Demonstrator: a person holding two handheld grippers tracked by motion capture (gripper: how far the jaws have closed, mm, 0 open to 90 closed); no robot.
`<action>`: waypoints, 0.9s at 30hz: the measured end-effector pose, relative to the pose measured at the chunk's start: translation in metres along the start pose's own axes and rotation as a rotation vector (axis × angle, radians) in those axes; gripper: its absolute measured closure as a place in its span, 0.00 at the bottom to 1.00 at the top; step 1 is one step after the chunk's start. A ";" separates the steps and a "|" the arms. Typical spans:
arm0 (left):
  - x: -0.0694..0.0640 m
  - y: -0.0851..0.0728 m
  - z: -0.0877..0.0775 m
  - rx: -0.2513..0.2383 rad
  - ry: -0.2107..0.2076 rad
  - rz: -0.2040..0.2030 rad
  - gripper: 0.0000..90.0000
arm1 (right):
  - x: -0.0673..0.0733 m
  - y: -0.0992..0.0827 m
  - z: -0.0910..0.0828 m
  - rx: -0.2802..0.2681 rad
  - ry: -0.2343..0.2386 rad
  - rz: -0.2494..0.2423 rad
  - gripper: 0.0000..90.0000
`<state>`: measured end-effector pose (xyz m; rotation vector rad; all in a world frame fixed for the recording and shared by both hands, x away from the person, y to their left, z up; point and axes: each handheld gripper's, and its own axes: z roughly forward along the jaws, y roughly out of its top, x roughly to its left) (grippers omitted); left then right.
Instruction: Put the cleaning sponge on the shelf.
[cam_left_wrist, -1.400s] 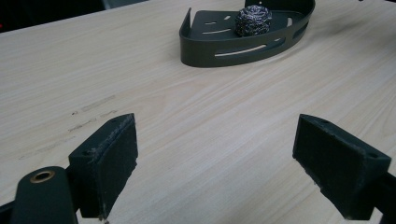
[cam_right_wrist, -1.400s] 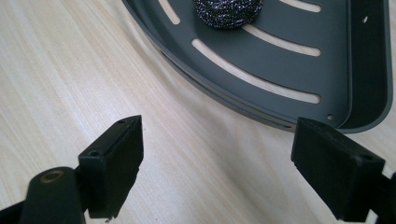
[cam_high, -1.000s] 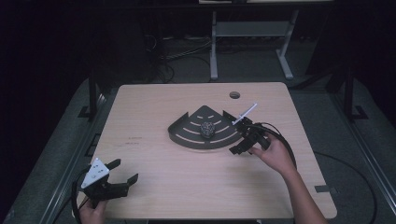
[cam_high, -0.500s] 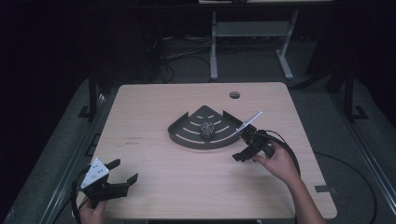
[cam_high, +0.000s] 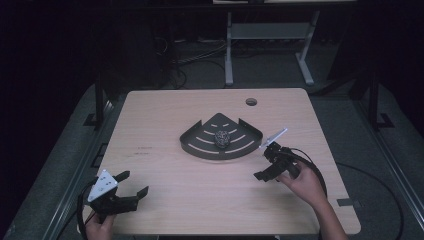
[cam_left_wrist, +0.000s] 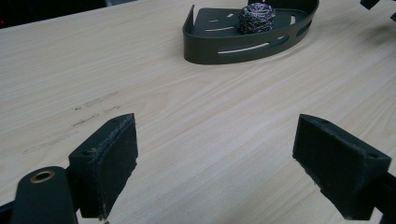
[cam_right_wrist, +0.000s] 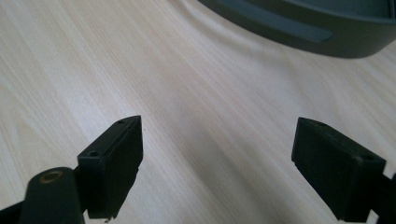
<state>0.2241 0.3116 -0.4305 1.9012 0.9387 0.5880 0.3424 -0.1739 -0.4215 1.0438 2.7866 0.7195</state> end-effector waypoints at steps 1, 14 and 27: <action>0.000 0.000 0.000 0.001 0.001 0.001 0.15 | 0.000 -0.002 0.000 0.002 -0.001 0.001 0.18; -0.001 0.000 0.000 0.000 -0.001 0.001 0.15 | 0.006 -0.021 -0.005 -0.007 -0.004 0.004 0.18; -0.001 0.000 0.000 0.001 -0.003 0.001 0.15 | 0.012 -0.044 -0.010 -0.022 -0.008 0.024 0.17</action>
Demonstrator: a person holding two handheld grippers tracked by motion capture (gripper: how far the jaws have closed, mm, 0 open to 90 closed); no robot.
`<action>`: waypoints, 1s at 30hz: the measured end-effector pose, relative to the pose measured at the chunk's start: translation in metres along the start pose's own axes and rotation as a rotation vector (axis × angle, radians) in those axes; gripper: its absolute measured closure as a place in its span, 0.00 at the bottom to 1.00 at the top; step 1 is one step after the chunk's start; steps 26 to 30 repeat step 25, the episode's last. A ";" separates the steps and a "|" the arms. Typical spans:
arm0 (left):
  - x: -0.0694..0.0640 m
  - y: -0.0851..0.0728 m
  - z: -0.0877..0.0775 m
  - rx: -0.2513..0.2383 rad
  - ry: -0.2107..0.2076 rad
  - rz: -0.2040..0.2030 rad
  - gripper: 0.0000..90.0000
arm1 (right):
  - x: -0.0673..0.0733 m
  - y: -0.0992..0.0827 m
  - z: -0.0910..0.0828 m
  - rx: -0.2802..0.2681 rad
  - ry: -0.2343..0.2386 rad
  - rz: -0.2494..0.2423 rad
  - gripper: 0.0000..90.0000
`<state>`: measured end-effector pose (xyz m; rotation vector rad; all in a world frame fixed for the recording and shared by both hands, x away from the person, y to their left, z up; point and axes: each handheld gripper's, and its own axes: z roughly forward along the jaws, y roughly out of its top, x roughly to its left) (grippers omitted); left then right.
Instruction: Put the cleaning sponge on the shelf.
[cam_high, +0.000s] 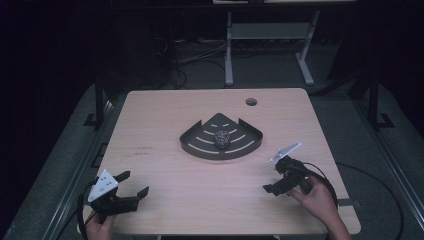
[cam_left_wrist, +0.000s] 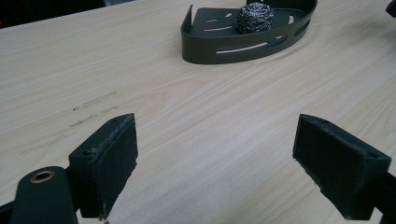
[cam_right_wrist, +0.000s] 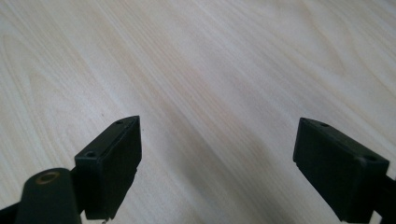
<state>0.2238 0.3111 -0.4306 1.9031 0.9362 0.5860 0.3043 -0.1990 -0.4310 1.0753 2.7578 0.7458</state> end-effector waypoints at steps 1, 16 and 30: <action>0.000 0.000 0.000 -0.001 0.000 -0.001 0.15 | 0.000 0.000 0.000 0.000 0.000 0.000 0.17; -0.001 0.000 0.000 -0.006 -0.006 -0.004 0.15 | 0.009 -0.028 -0.002 -0.037 0.001 0.035 0.16; -0.004 0.002 0.004 -0.005 -0.010 -0.004 0.15 | 0.020 -0.048 -0.002 -0.092 -0.012 0.039 0.16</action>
